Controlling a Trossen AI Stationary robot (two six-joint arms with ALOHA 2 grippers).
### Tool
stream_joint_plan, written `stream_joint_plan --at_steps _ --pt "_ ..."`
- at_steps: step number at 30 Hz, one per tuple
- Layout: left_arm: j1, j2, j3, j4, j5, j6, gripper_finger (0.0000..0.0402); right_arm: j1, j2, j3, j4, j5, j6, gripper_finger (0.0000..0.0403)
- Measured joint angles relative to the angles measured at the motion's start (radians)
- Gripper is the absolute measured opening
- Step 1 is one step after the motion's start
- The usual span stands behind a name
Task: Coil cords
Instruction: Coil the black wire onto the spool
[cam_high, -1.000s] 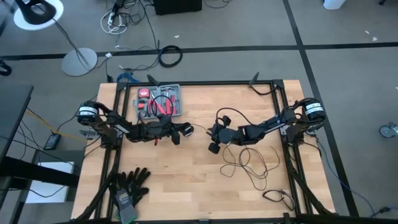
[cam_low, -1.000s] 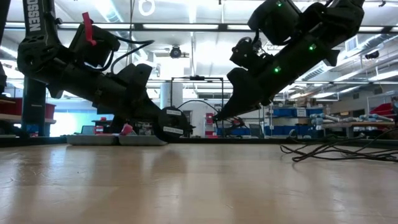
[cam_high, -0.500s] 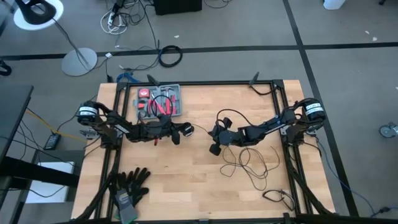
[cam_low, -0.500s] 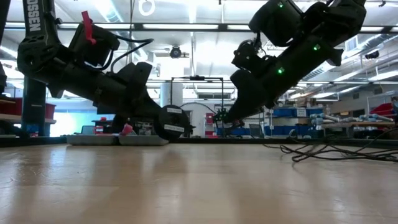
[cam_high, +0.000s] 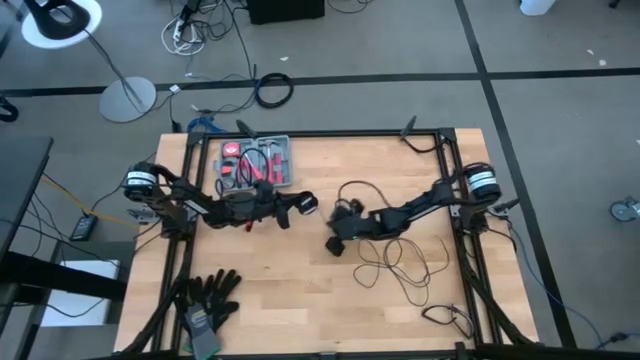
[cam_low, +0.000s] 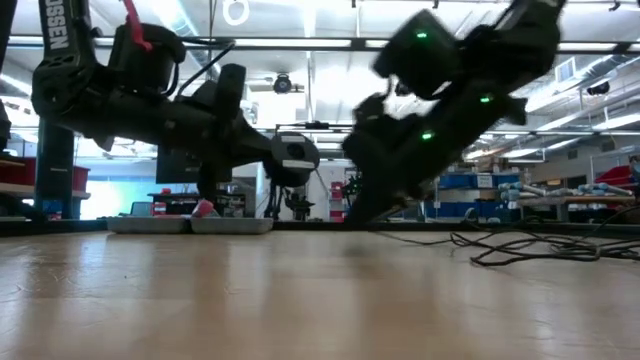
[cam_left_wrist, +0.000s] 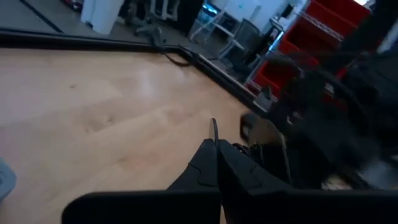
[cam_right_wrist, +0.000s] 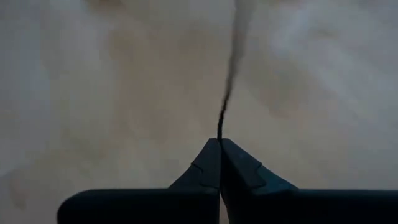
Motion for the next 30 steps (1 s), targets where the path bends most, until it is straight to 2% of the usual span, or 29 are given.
stream_joint_plan --at_steps 5,9,13,24,30 --pt "0.000 0.001 0.054 -0.126 -0.040 -0.001 0.0000 0.000 0.120 0.197 -0.042 -0.054 -0.162 0.0001" --pt "0.000 0.001 0.079 -0.249 -0.065 -0.002 0.0000 0.001 0.122 0.283 -0.059 -0.065 -0.333 0.0001" --pt "-0.002 0.001 0.094 -0.309 -0.035 0.004 0.0000 -0.014 0.100 0.326 -0.095 -0.083 -0.432 0.0000" --pt "-0.002 0.001 0.099 -0.365 0.151 0.024 0.0000 -0.116 -0.036 0.327 -0.273 -0.259 -0.446 0.0000" --pt "-0.001 0.001 0.100 -0.356 0.216 0.033 0.0000 -0.148 -0.083 0.327 -0.375 -0.265 -0.426 0.0000"
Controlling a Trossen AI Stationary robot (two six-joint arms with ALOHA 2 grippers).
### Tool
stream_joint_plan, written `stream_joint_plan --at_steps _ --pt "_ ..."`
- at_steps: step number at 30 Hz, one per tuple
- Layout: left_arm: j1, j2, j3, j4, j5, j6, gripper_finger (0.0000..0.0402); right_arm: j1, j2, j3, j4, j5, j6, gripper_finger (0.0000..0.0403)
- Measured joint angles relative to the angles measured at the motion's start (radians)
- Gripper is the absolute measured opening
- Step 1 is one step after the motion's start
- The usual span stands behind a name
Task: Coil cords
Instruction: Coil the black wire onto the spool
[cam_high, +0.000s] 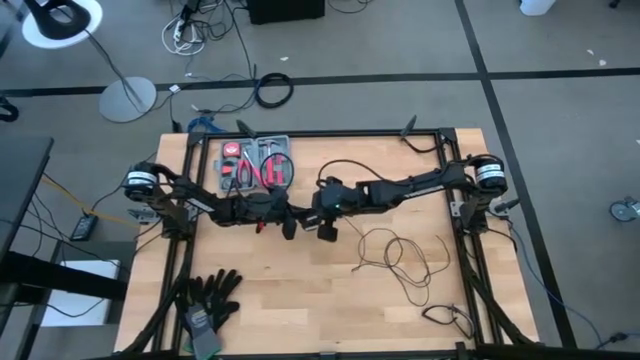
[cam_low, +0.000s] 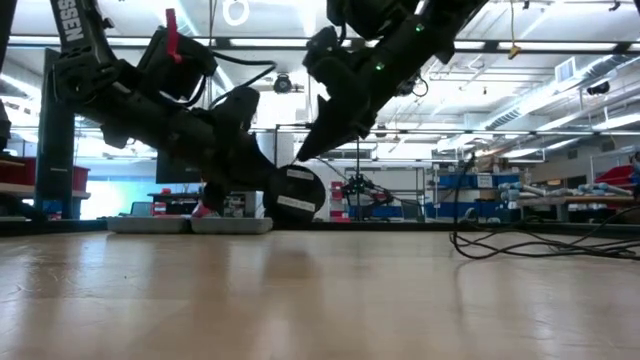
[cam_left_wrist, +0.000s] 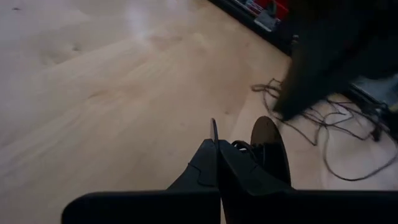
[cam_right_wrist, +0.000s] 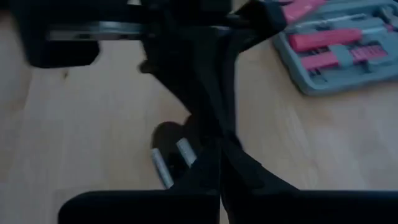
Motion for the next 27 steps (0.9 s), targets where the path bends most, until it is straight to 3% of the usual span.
stream_joint_plan --at_steps 7,15,21,27 --pt "0.001 0.000 0.001 0.011 0.018 0.011 0.0000 -0.003 -0.003 0.002 -0.131 0.041 0.088 0.0000" --pt "0.001 0.001 -0.013 -0.007 -0.056 0.010 0.0000 0.009 -0.004 -0.039 -0.261 0.060 0.192 0.0027" --pt "0.001 0.001 -0.030 0.000 -0.078 -0.008 0.0000 0.043 -0.003 -0.125 -0.247 0.105 0.277 0.0054" --pt "0.001 0.001 -0.052 0.009 -0.091 -0.031 0.0000 0.075 -0.002 -0.228 -0.033 0.108 0.315 0.0061"
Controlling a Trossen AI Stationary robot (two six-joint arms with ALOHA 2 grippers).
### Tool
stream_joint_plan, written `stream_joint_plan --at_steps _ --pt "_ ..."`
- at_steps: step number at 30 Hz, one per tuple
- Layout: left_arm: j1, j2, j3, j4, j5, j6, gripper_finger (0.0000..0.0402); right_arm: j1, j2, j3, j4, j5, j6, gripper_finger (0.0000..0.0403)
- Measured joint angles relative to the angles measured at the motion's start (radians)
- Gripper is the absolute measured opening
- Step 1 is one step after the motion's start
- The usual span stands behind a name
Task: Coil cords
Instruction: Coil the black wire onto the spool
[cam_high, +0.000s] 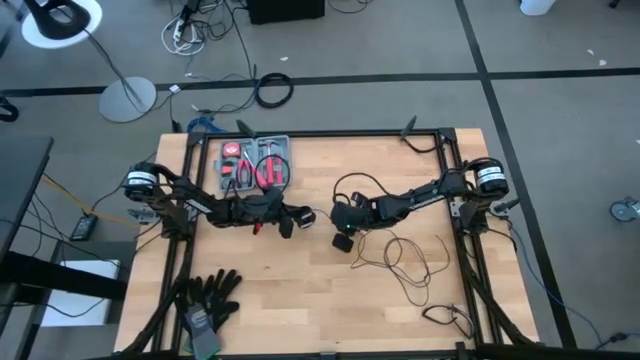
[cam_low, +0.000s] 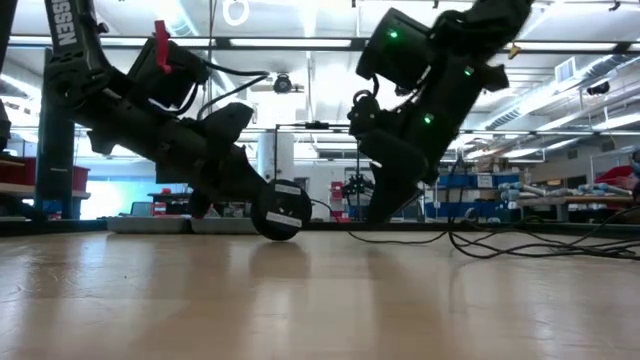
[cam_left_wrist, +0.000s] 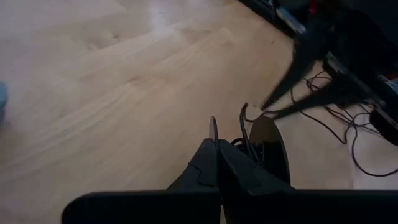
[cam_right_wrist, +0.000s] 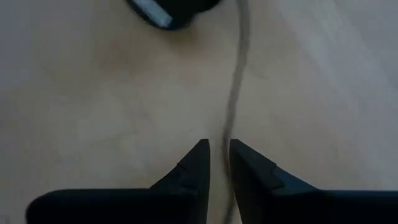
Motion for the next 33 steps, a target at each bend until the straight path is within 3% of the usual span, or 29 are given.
stream_joint_plan --at_steps 10,16,21,26,33 --pt "0.000 0.000 -0.004 0.021 -0.004 0.000 0.0000 0.010 0.000 -0.117 0.158 0.098 0.007 0.0077" --pt "0.000 0.000 -0.004 0.078 -0.003 0.016 0.0000 0.010 0.005 -0.200 0.384 0.101 -0.035 0.0109" --pt "0.000 -0.001 -0.004 0.094 0.009 0.016 0.0000 0.006 0.003 -0.241 0.406 0.125 0.006 0.0121" --pt "0.000 -0.001 -0.004 0.112 0.010 0.016 0.0000 0.005 0.002 -0.250 0.408 0.136 0.018 0.0097" --pt "0.000 -0.001 -0.004 0.180 0.018 0.021 0.0000 0.006 0.003 -0.251 0.401 0.149 0.006 0.0018"
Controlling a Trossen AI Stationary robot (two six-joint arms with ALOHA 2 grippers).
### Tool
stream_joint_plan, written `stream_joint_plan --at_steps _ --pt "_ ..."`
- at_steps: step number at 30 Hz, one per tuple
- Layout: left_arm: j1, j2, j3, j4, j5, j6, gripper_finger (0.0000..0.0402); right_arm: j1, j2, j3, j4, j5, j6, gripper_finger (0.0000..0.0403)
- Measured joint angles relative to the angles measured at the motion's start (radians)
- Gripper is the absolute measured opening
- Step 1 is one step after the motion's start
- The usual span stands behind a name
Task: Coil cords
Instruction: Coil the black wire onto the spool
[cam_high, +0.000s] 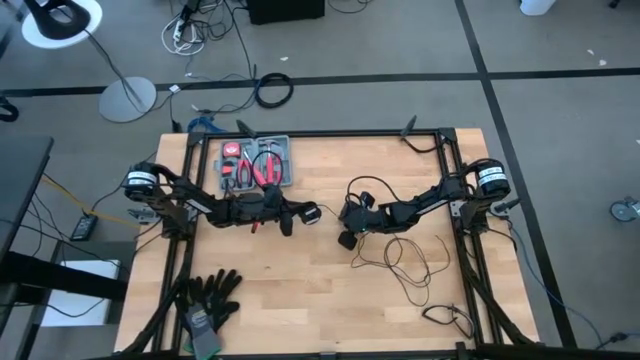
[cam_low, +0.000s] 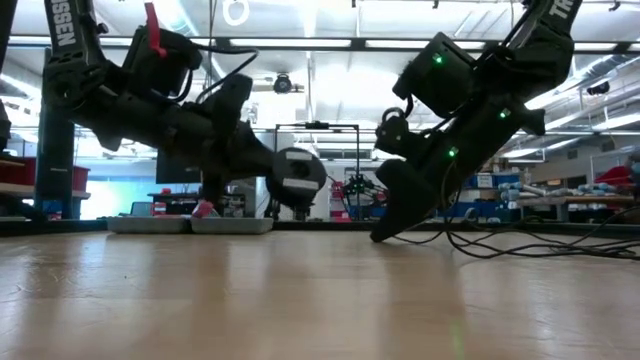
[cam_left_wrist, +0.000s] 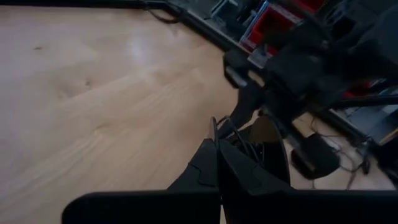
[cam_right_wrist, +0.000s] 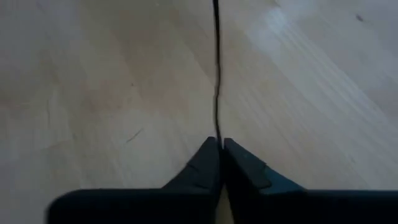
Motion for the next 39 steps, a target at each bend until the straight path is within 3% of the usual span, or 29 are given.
stream_joint_plan --at_steps 8,17,23,28,39 --pt "0.000 0.000 0.000 0.003 -0.010 0.005 0.0000 0.022 0.003 0.006 0.008 0.012 0.015 0.0004" --pt "0.000 0.000 0.000 0.010 -0.123 -0.029 0.0000 0.070 0.007 0.074 -0.004 -0.018 0.042 0.0001" --pt "0.000 0.000 0.000 0.018 -0.164 -0.056 0.0000 0.080 0.135 0.192 0.007 -0.058 0.038 0.0001" --pt "0.000 0.000 0.000 0.001 -0.188 -0.077 0.0000 0.091 0.235 0.336 0.002 -0.062 -0.080 0.0001" --pt "0.000 0.000 0.000 -0.090 -0.167 -0.077 0.0000 0.012 0.231 0.489 -0.052 -0.260 -0.294 0.0000"
